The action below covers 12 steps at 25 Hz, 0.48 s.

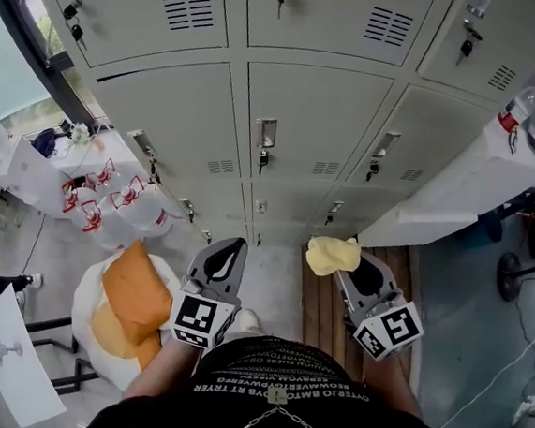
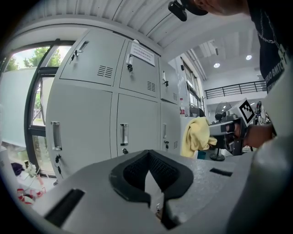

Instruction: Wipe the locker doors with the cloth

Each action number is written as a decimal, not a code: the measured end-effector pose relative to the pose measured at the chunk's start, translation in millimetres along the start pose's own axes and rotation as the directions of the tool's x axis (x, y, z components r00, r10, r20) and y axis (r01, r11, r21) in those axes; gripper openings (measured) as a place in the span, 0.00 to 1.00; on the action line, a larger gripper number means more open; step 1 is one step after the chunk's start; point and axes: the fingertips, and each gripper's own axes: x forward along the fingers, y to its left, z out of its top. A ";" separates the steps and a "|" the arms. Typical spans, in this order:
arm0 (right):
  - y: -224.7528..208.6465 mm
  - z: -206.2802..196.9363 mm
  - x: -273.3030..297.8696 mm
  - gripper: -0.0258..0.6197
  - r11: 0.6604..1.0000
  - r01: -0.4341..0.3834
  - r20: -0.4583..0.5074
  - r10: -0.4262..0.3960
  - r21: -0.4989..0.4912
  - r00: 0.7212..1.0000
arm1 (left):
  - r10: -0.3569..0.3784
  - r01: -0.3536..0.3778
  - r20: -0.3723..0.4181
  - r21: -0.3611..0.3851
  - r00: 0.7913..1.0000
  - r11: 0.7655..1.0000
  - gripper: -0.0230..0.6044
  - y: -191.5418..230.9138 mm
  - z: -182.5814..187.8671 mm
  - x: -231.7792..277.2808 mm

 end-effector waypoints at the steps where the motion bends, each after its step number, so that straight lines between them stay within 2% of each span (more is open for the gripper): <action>1: 0.6 1.6 5.0 0.18 1.000 0.000 0.000 0.000 -0.001 1.000 | 0.001 -0.001 0.002 0.002 1.000 1.000 0.04 5.7 1.0 1.4; 12: 20.6 14.1 59.1 0.18 0.999 -0.017 0.006 0.017 -0.030 1.000 | 0.001 -0.001 0.018 -0.001 1.000 1.000 0.04 58.0 4.3 1.5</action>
